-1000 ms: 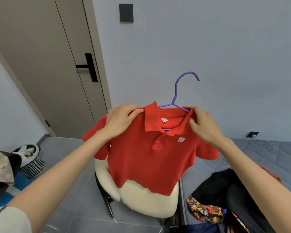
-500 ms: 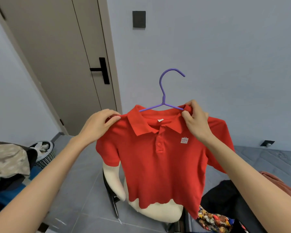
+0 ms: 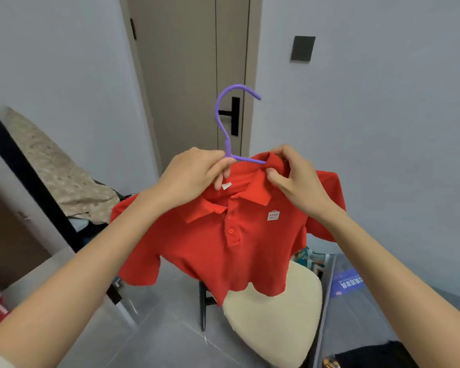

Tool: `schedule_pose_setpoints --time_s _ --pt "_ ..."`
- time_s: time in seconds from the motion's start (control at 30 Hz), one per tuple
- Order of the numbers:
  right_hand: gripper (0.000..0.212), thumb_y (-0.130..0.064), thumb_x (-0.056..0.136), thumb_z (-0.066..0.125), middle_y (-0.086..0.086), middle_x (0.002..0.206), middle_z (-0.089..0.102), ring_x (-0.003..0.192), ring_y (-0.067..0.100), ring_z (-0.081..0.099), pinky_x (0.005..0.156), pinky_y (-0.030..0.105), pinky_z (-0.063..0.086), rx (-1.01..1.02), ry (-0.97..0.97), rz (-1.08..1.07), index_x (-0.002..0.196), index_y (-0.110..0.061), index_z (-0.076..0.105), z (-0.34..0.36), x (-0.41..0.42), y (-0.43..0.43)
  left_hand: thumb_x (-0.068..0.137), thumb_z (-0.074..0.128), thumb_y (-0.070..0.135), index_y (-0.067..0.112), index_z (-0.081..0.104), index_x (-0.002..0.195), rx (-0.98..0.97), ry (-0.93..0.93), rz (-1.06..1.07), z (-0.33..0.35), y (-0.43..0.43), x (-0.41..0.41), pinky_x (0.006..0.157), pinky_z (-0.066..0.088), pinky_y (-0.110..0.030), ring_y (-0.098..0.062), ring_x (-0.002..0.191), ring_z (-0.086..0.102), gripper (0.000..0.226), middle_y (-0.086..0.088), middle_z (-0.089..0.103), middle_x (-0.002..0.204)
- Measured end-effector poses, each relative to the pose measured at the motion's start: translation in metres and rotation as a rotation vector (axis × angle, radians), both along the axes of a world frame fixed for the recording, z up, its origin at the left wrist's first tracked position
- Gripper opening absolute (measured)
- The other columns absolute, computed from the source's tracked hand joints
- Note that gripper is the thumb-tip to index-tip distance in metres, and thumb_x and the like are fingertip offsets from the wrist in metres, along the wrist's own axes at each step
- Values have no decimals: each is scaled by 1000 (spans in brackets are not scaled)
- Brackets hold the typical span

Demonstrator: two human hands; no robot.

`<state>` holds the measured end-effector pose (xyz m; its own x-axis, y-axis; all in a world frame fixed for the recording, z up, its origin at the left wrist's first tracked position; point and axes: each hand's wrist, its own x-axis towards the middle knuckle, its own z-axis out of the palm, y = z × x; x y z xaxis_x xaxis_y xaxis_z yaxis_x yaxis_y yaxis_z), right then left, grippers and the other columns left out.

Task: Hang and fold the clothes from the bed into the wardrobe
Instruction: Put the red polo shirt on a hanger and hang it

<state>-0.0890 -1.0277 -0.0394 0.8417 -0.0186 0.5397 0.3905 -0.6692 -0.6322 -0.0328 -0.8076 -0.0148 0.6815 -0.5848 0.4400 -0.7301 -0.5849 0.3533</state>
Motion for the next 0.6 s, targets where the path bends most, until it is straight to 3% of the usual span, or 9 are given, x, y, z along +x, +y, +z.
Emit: schedule_pose_setpoints --time_s 0.1,0.17,0.23,0.37,0.43,0.53,0.6 --pt "8 -32 91 62 -20 76 60 69 3 53 69 28 41 -102 -16 86 96 -29 57 -2 9 22 101 41 37 22 55 68 -34 47 113 -2 40 -13 64 40 -26 -3 56 56 38 9 59 50" --pt "12 -40 92 60 -27 77 58 70 1 53 76 32 42 -170 -41 117 98 -30 58 -4 12 40 101 42 35 21 54 66 -35 78 166 -4 70 -25 64 41 -27 -4 53 54 40 7 57 48" --pt "17 -43 92 58 -21 82 61 78 5 54 82 40 43 -230 -56 151 100 -29 60 -6 14 61 100 42 36 21 53 64 -3 108 223 -5 98 -39 66 44 -30 -4 51 52 41 7 55 48" --pt "24 -57 88 54 -13 82 57 85 11 47 77 33 24 -317 -49 92 92 -35 61 -12 17 109 100 43 36 19 53 64 -68 187 329 -9 159 -74 60 41 -26 -6 43 48 41 6 50 51" --pt "21 -54 89 55 -11 83 53 88 11 43 79 35 27 -301 -17 70 93 -34 62 -17 15 137 100 44 35 18 53 65 -152 228 381 -8 194 -93 56 40 -22 -10 40 49 41 7 47 50" --pt "17 -38 93 57 -2 100 58 104 20 48 91 40 37 -243 73 136 104 -27 64 -28 6 186 101 44 32 14 54 66 -225 254 443 -7 245 -124 54 39 -18 -11 40 49 40 7 46 45" --pt "24 -25 94 58 5 119 58 118 26 45 101 31 30 -229 123 212 117 -20 63 -38 -7 222 101 45 29 13 54 67 -246 280 482 -12 275 -148 53 38 -17 -11 40 50 39 8 45 45"
